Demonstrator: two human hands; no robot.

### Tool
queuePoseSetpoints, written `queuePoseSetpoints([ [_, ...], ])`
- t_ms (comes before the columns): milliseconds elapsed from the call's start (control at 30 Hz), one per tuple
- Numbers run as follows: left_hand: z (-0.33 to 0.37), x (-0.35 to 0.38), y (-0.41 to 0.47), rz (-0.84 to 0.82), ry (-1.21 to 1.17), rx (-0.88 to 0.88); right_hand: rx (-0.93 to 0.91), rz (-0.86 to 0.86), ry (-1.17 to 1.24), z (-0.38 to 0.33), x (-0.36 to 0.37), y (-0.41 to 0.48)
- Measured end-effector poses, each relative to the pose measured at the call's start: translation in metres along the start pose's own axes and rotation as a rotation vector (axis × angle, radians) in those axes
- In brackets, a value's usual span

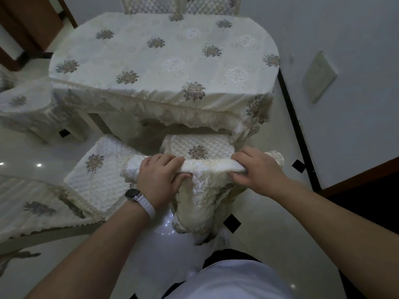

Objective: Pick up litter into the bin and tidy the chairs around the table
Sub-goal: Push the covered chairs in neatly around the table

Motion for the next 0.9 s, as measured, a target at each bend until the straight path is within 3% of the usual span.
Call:
queuePoseSetpoints([
  [333,0.001,0.039,0.058,-0.023,-0.016,0.014,-0.036,0.035,-0.013,0.058,-0.004,0.042],
  [600,-0.012,0.067,0.108,-0.151,-0.009,-0.017,-0.025,0.019,0.006,0.096,-0.006,0.078],
  [900,-0.014,0.089,0.159,-0.082,-0.03,0.062,0.084,-0.046,-0.008,0.139,-0.002,0.11],
])
Point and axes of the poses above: each hand's wrist, its own y-axis towards the middle knuckle, its own x-axis out of the palm, z = x × y, the point moved 9 cm from there along y, towards the middle knuckle, and after that the axes turned 10 degrees about y, right-handed, at the moved point
